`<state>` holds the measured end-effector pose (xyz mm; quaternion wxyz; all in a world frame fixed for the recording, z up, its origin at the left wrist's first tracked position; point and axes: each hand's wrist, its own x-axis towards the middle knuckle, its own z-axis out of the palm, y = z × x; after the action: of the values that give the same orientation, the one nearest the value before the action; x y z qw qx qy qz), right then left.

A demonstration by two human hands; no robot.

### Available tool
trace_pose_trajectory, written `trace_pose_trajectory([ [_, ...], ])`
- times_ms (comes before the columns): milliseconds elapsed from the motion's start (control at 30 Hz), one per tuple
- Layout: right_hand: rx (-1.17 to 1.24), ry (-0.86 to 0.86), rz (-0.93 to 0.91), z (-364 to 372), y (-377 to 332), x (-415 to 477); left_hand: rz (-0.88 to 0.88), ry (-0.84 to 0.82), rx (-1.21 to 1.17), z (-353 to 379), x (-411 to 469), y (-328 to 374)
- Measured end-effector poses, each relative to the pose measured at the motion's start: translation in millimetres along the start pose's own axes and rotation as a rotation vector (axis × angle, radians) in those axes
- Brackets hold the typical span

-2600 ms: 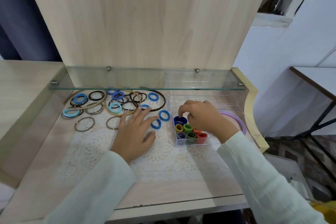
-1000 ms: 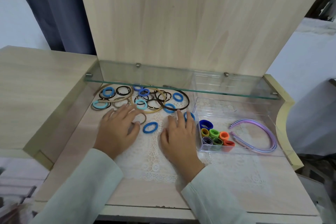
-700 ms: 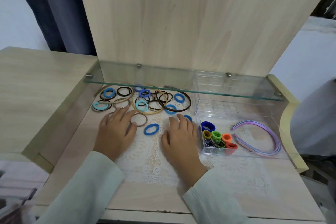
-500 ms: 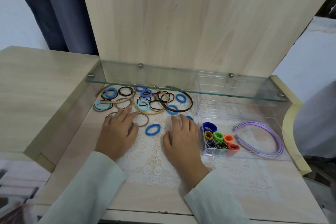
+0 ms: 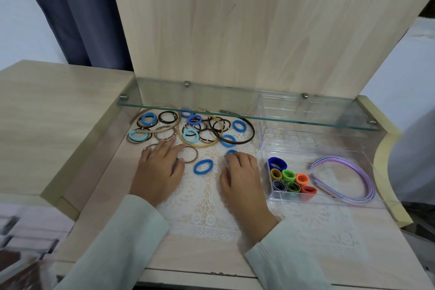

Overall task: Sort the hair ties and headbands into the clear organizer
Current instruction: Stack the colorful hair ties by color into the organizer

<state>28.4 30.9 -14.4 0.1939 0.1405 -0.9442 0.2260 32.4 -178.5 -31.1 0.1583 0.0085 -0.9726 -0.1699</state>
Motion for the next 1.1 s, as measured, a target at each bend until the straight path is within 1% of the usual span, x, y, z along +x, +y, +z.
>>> trace_pose_trajectory([
  [67, 0.038, 0.02, 0.01, -0.4, -0.3, 0.5, 0.016, 0.004, -0.012, -0.2, -0.9, 0.0],
  [133, 0.037, 0.059, 0.077, -3.9, 0.2, 2.2, 0.052, 0.0, -0.041, -2.0, -2.6, 0.8],
  [200, 0.033, 0.03, 0.132, -6.2, 1.7, 3.4, 0.125, 0.007, -0.068, -4.4, -3.9, 2.4],
  [267, 0.002, 0.028, 0.133, -5.0, 2.9, 2.6, 0.201, 0.03, -0.098, -6.2, -4.9, 3.4],
  [433, -0.068, 0.139, 0.08, -0.6, 3.8, 2.5, 0.268, 0.057, -0.19, -10.0, -6.3, 4.4],
  [633, -0.051, 0.176, 0.048, 0.4, 6.2, 3.6, 0.305, -0.014, -0.177, -9.5, -6.1, 4.7],
  [800, 0.037, 0.147, 0.002, -1.9, 7.5, 3.1, 0.329, -0.009, -0.201, -8.4, -5.0, 2.6],
  [933, 0.138, 0.102, -0.124, -4.9, 3.3, 3.3, 0.332, -0.011, -0.207, -7.2, -3.9, 0.8],
  [1000, 0.142, 0.096, -0.169, -4.7, 1.7, 5.0, 0.317, 0.014, -0.211, -9.0, -3.3, 1.7],
  [1100, 0.178, 0.051, -0.215, -1.8, 2.1, 10.2, 0.24, 0.086, -0.213, -11.9, -2.6, 2.9],
])
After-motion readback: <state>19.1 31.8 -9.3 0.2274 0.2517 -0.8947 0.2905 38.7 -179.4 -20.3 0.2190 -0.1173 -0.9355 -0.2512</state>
